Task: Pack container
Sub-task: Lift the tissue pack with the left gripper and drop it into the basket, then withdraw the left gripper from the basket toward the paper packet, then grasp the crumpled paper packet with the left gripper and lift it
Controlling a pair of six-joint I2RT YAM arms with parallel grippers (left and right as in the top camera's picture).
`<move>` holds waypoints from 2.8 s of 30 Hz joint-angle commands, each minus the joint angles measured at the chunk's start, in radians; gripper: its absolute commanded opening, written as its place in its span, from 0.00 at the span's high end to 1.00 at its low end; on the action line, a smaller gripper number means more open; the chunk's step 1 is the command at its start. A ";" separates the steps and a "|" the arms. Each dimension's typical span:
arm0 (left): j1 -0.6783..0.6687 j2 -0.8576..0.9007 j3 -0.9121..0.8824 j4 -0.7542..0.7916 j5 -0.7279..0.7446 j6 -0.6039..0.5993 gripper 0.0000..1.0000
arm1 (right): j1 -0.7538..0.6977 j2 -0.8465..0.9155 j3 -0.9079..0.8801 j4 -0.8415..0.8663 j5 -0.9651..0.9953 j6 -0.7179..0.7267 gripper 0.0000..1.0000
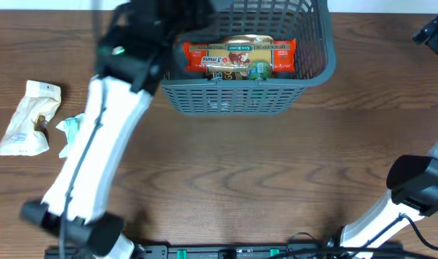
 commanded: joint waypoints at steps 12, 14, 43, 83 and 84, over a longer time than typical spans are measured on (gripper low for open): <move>-0.018 0.366 0.003 -0.134 -0.003 0.095 0.84 | -0.003 0.008 -0.003 -0.015 -0.013 -0.016 0.01; -0.018 0.390 0.003 -0.166 -0.003 0.076 0.77 | -0.003 0.008 -0.003 -0.015 -0.014 -0.016 0.01; 0.386 -0.216 0.047 -0.547 -0.344 -0.634 0.01 | 0.001 0.008 -0.003 -0.036 -0.013 -0.058 0.01; 1.117 0.583 -0.057 -0.570 0.163 -0.344 0.01 | 0.003 0.008 -0.003 0.010 -0.013 -0.015 0.01; 1.116 0.594 -0.057 -0.569 0.150 -0.344 0.01 | 0.003 0.008 -0.003 0.010 -0.013 -0.015 0.01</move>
